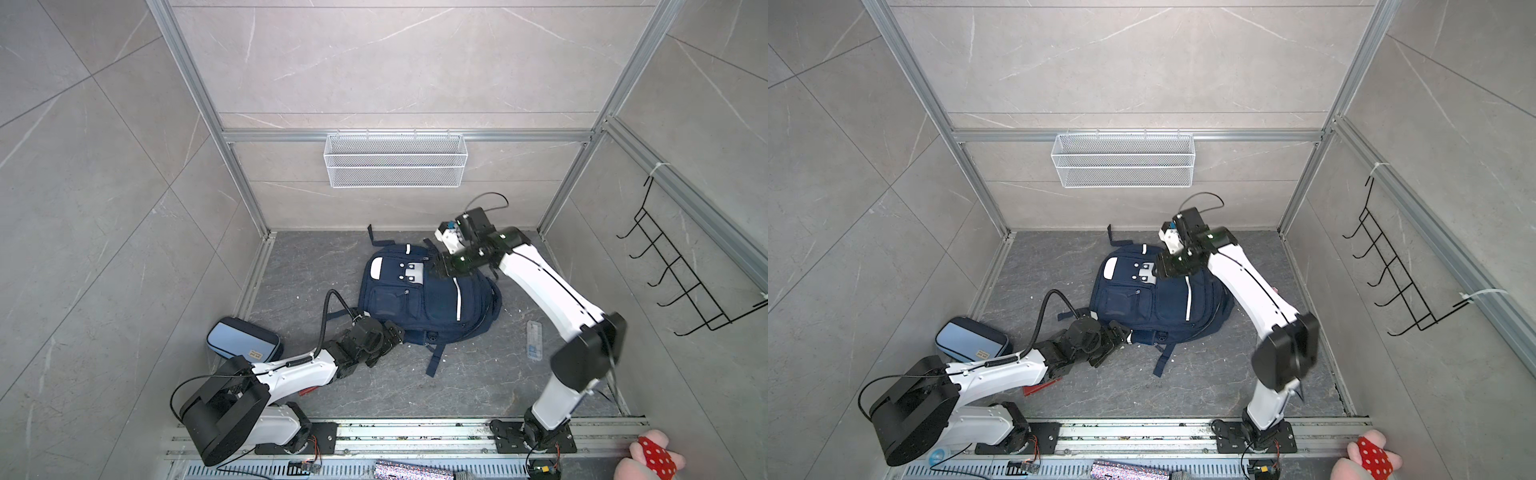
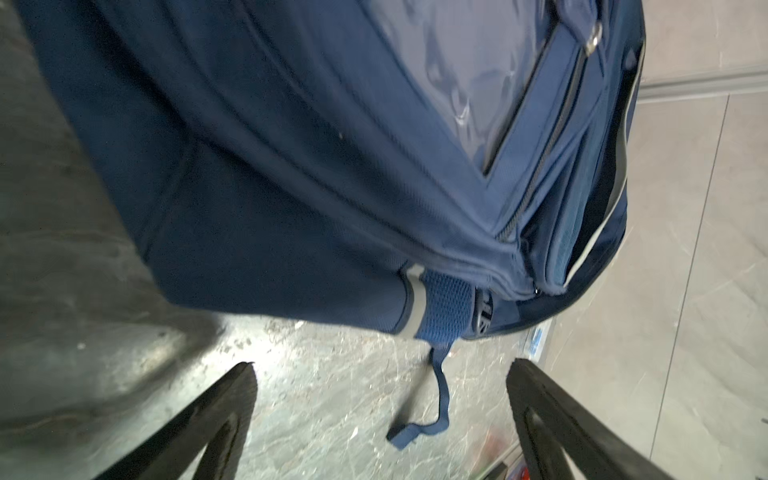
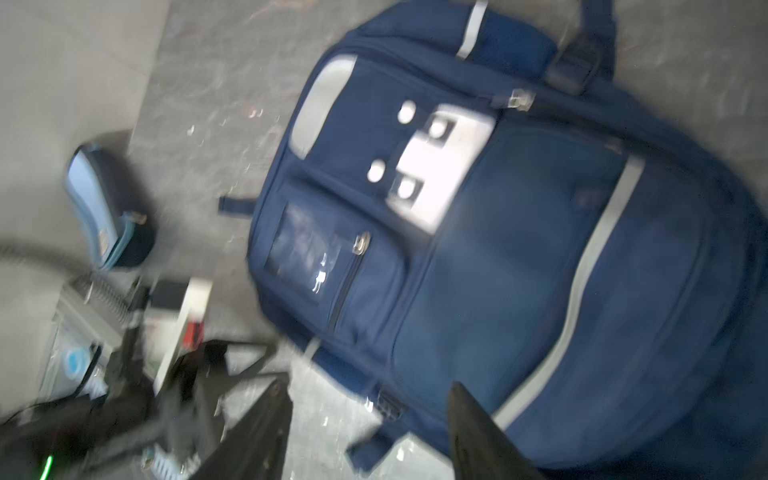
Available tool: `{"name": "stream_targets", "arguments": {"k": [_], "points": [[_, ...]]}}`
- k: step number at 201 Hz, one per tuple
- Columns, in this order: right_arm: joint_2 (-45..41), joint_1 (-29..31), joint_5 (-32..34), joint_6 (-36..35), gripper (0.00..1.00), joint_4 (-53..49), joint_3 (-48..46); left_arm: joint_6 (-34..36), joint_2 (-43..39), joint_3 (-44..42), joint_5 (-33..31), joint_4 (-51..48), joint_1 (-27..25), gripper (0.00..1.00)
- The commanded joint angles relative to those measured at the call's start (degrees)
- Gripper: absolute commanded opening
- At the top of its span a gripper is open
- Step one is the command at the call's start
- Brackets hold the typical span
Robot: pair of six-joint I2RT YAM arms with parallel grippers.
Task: Pack the student bag
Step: 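Grasp the backpack's edge nearest the robot with both grippers beside the zipper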
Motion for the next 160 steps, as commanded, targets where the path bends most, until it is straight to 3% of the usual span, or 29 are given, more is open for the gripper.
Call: {"name": "stream_targets", "arguments": {"k": [1, 38, 53, 66, 104, 133, 160], "points": [[-7.38, 0.06, -5.36, -0.42, 0.64, 6.80, -15.16, -3.09, 3.10, 2.44, -4.09, 4.61, 0.13, 0.99], [-17.97, 1.36, -11.34, -5.89, 0.63, 9.82, -33.92, -6.28, 8.41, 5.06, -5.05, 8.79, 0.13, 0.98], [-18.40, 1.89, -12.02, -6.93, 0.63, 11.54, -38.68, -6.88, 9.85, 5.50, -5.57, 10.26, 0.13, 0.89], [-16.33, 2.78, -12.96, -7.65, 0.61, 12.27, -38.28, -6.72, 10.92, 5.83, -5.39, 11.59, 0.09, 0.82], [-6.66, 4.45, -6.77, -4.30, 0.57, 13.32, -36.91, -8.24, 12.81, 5.04, -5.28, 14.69, -0.28, 0.65], [-5.01, 5.95, -7.38, -0.59, 0.56, 17.71, -38.62, -5.36, 13.24, 6.02, -3.71, 16.34, -0.61, 0.51], [-2.63, 7.00, -2.02, -0.67, 0.55, 18.93, -38.85, -4.50, 14.68, 7.21, -1.56, 17.52, -1.24, 0.38]]}}
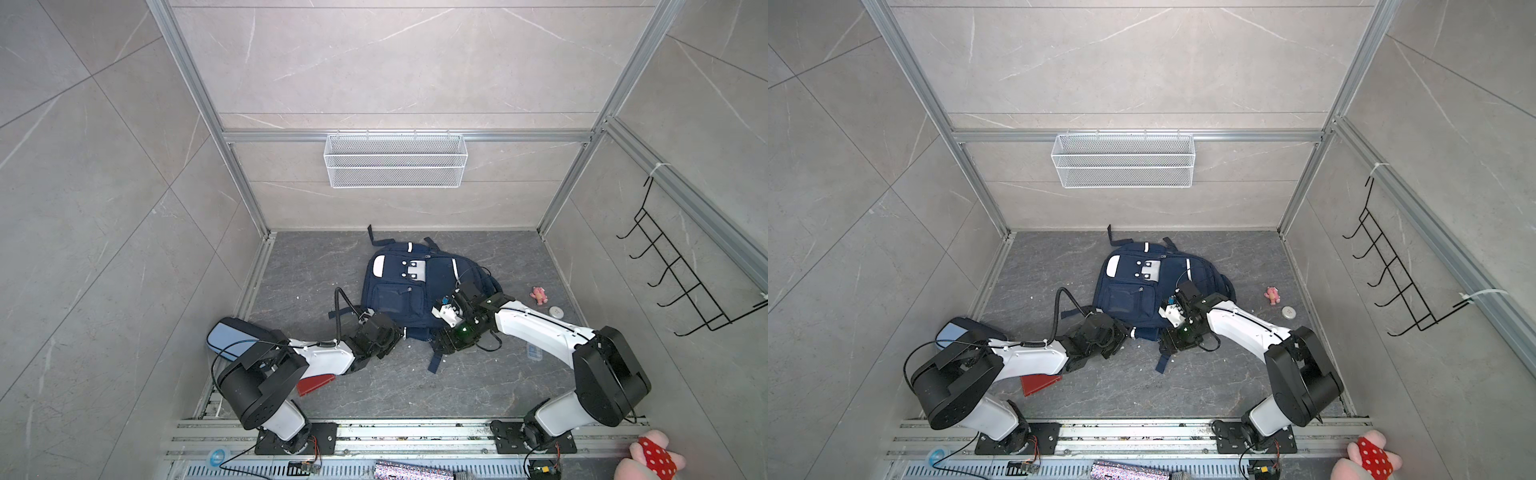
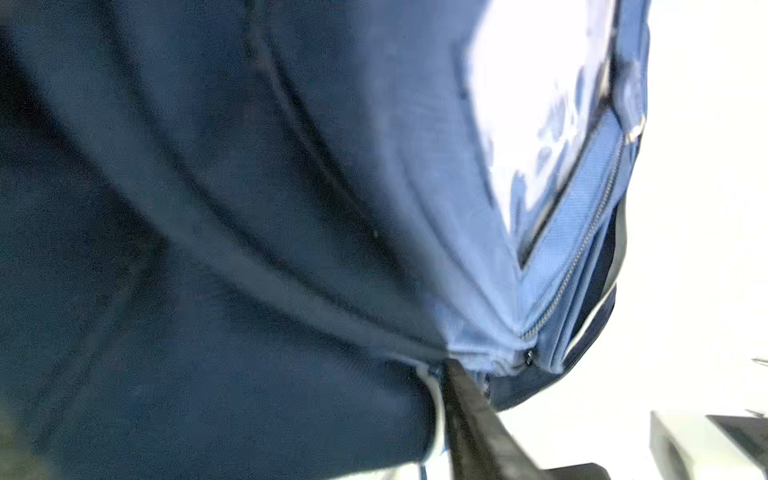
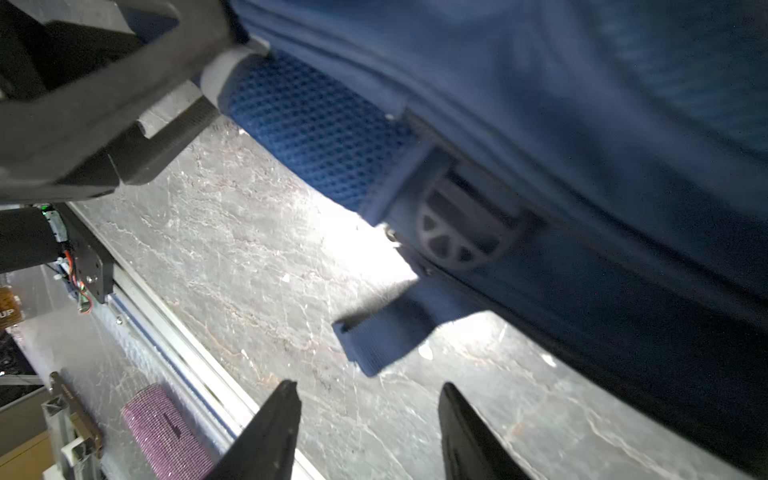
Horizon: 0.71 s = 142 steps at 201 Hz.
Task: Pack the student bag
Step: 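Grasp the backpack's edge nearest the robot with both grippers beside the zipper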
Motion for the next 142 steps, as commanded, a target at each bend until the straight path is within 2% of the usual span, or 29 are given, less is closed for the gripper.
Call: {"name": "stream_targets", "arguments": {"k": [1, 27, 55, 92, 142], "points": [[2.02, 0.82, 4.86, 1.38, 0.56, 2.68, -0.60, 2.14, 1.46, 3.30, 1.77, 6.27, -0.76, 0.38], [2.25, 1.14, 13.61, 2.14, 0.55, 4.14, -0.16, 1.23, 3.19, 3.42, 2.59, 8.47, -1.46, 0.35], [3.78, 1.77, 19.99, 3.19, 0.55, 5.80, -0.49, -0.26, 5.38, 2.89, 2.89, 12.71, -1.71, 0.33], [5.20, 2.11, 21.54, 4.55, 0.55, 5.58, -0.05, -1.81, 7.02, 1.20, 2.62, 17.50, -1.71, 0.29], [8.49, 2.29, 21.04, 7.60, 0.55, 7.85, 0.73, -0.98, 6.33, 0.10, 2.66, 16.54, -1.78, 0.24]]}}
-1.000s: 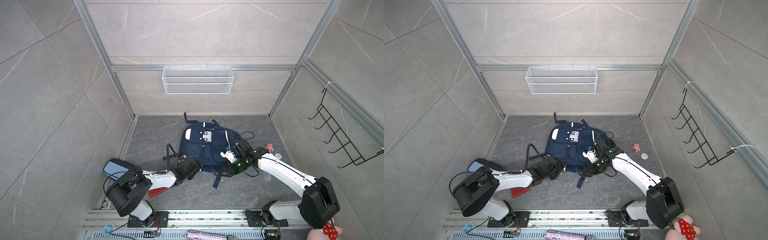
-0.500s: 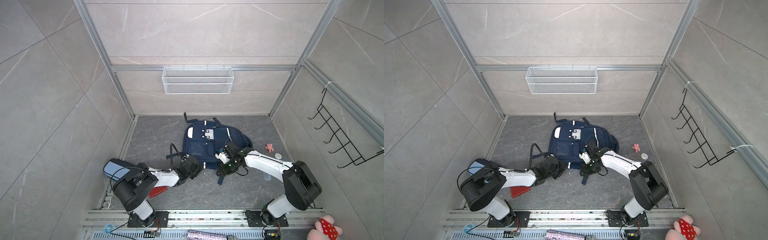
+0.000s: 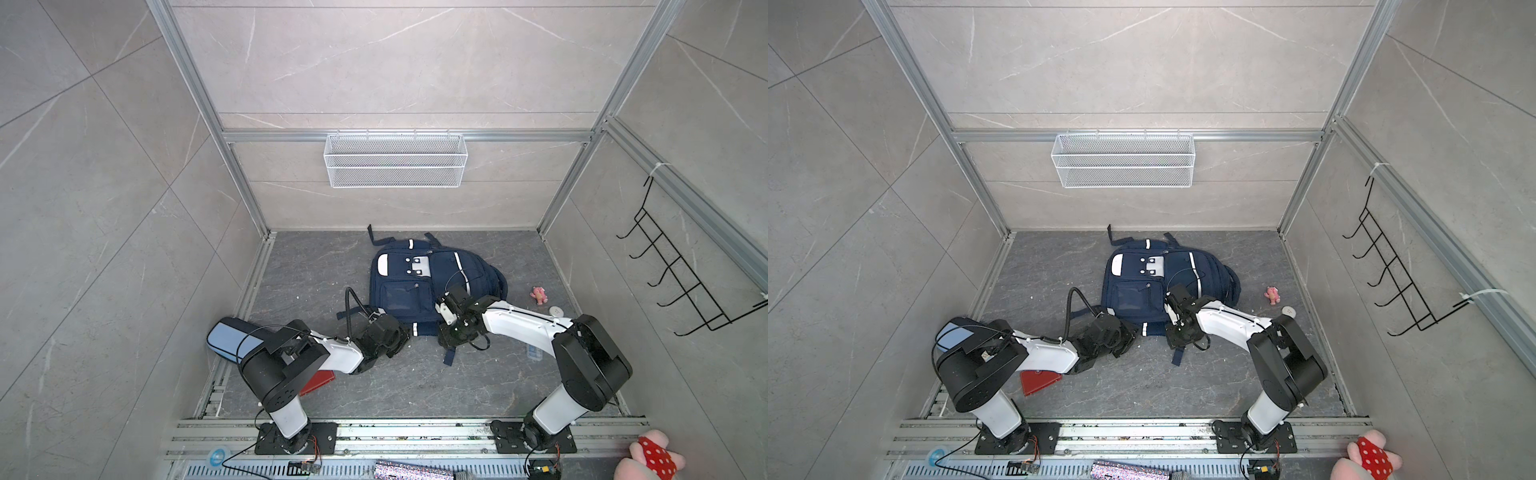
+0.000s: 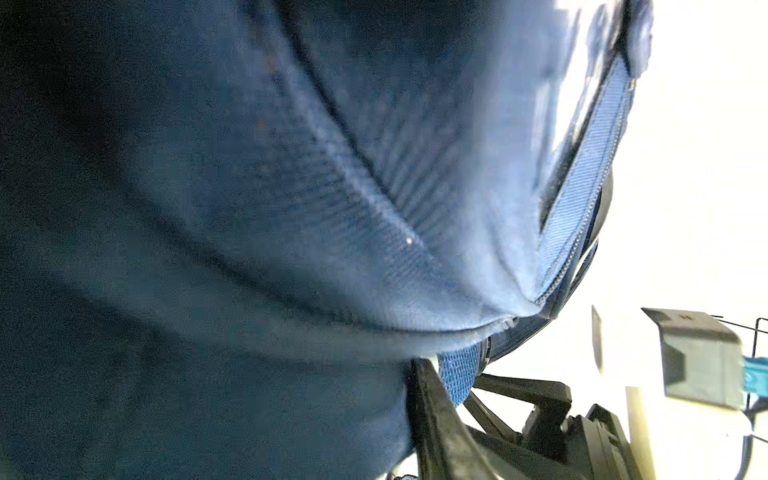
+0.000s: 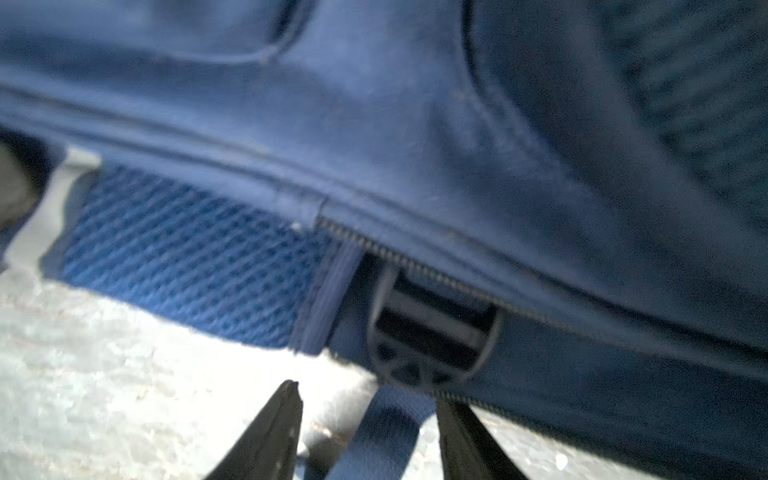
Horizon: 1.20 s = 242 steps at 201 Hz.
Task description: Pack the student bag
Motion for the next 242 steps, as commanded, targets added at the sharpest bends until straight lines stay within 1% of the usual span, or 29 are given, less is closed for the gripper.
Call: {"name": "stream_targets", "arguments": {"k": [1, 18, 25, 34, 47, 60, 81, 93, 117, 152, 164, 172, 189, 205, 219, 242], "points": [[1.99, 0.44, 0.99, 2.59, 0.56, 1.72, 0.81, -0.02, -0.90, -0.43, 0.26, 5.12, -0.25, 0.24], [3.06, 0.45, 1.24, 3.32, 0.55, 3.54, 0.95, -0.03, -1.00, -0.89, 0.03, 5.24, -0.32, 0.20], [3.87, 0.41, 2.02, 3.34, 0.55, 3.65, 1.68, -0.11, -1.08, -1.03, 0.00, 5.24, -0.38, 0.17], [4.91, 0.45, 3.16, 3.17, 0.55, 3.81, 2.56, -0.21, -1.08, -1.15, -0.18, 5.24, -0.40, 0.10], [5.73, 0.44, 4.56, 3.15, 0.54, 4.30, 3.37, -0.31, -1.25, -1.15, -0.33, 5.24, -0.57, 0.05], [6.04, 0.41, 4.34, 3.07, 0.54, 5.44, 3.62, -0.32, -1.48, -1.07, -0.31, 5.24, -0.58, 0.00], [7.22, 0.76, 3.20, 2.91, 0.51, 6.25, 3.75, -0.21, -1.91, -0.95, -0.45, 4.99, -0.58, 0.00], [7.86, 1.01, 2.79, 2.73, 0.42, 6.53, 3.35, -0.23, -2.18, -0.86, -0.43, 4.87, -0.58, 0.00], [9.15, 1.23, 2.28, 2.66, 0.29, 6.46, 2.87, -0.04, -2.49, -0.81, -0.34, 4.89, -0.58, 0.00], [9.11, 1.50, 2.12, 2.04, 0.19, 6.21, 3.22, -0.27, -3.07, -1.46, -0.62, 4.89, -0.57, 0.00], [8.91, 1.72, 2.03, 1.63, 0.13, 5.81, 3.31, -0.41, -3.36, -1.84, -0.87, 4.97, -0.58, 0.00], [8.57, 1.90, 1.94, 1.25, 0.07, 5.52, 3.39, -0.45, -3.60, -2.10, -0.91, 5.05, -0.51, 0.00], [7.29, 2.20, 1.42, 1.24, 0.00, 5.27, 2.80, 0.51, -4.10, -2.35, -0.79, 4.92, -0.25, 0.00], [5.76, 2.30, 1.24, 1.40, 0.00, 4.67, 2.54, 1.02, -4.89, -2.84, -1.01, 3.58, 0.27, 0.00], [3.86, 2.29, 1.07, 1.65, 0.00, 3.69, 2.46, -0.08, -5.84, -4.23, -2.01, 2.75, 1.14, 0.00], [0.87, 2.28, 1.04, 2.81, 0.00, 1.02, 2.24, -1.29, -7.86, -7.47, -3.38, 3.52, 3.87, 0.00]]}}
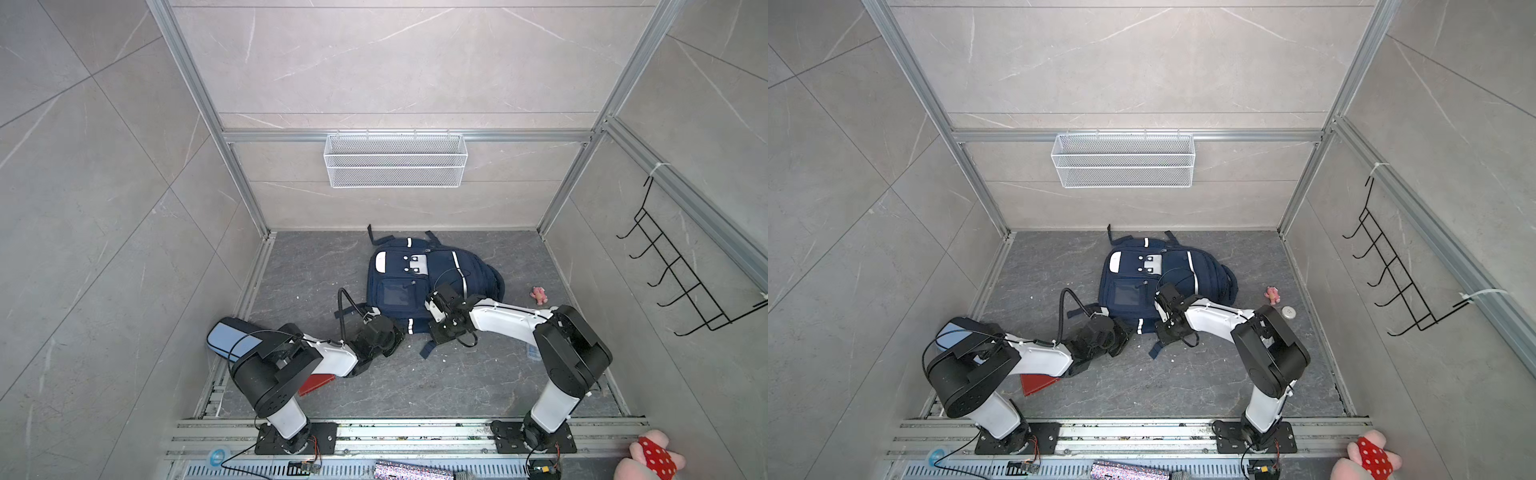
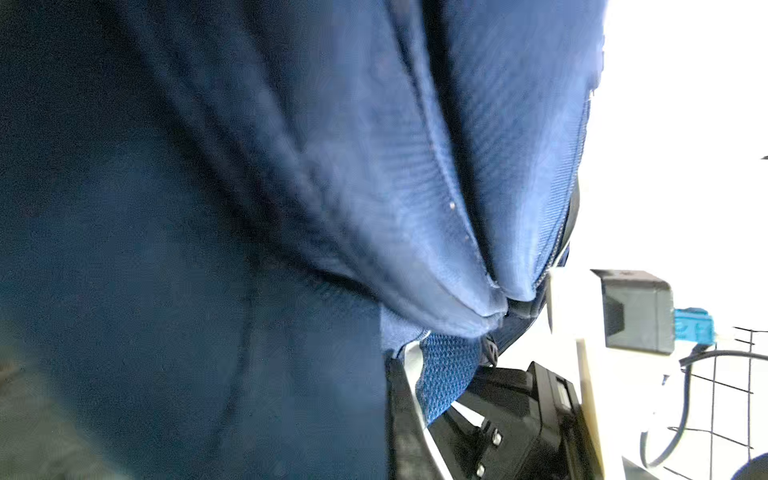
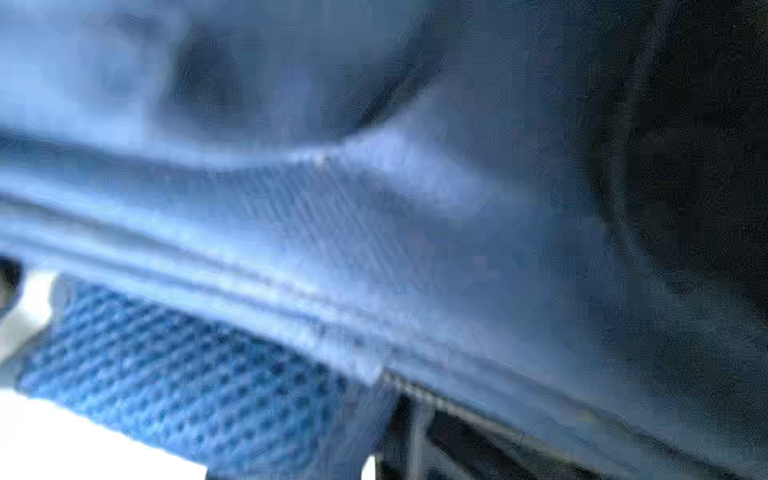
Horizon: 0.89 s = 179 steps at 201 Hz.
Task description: Pack the student bag
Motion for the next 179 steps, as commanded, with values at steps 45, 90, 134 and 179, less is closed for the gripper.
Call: {"name": "stream_targets", "arguments": {"k": [45, 90, 134, 179], "points": [[-6.57, -3.08, 4.57, 3.26, 0.00, -11.59, 0.25, 4.48, -11.44, -4.10, -0.76, -7.41, 10.26, 0.00], [-8.48, -6.52, 4.00, 3.77, 0.00, -14.57, 0.91, 9.25, -17.01, -3.99, 1.81, -14.09, 18.54, 0.00], [-11.31, -8.31, 5.45, 3.14, 0.00, -17.78, 1.73, 13.95, -19.42, -3.79, 4.79, -17.76, 27.34, 0.00], [-13.67, -9.24, 6.98, 2.24, 0.00, -18.02, 1.49, 18.38, -14.97, -1.30, 12.25, -15.39, 37.83, 0.00]]}}
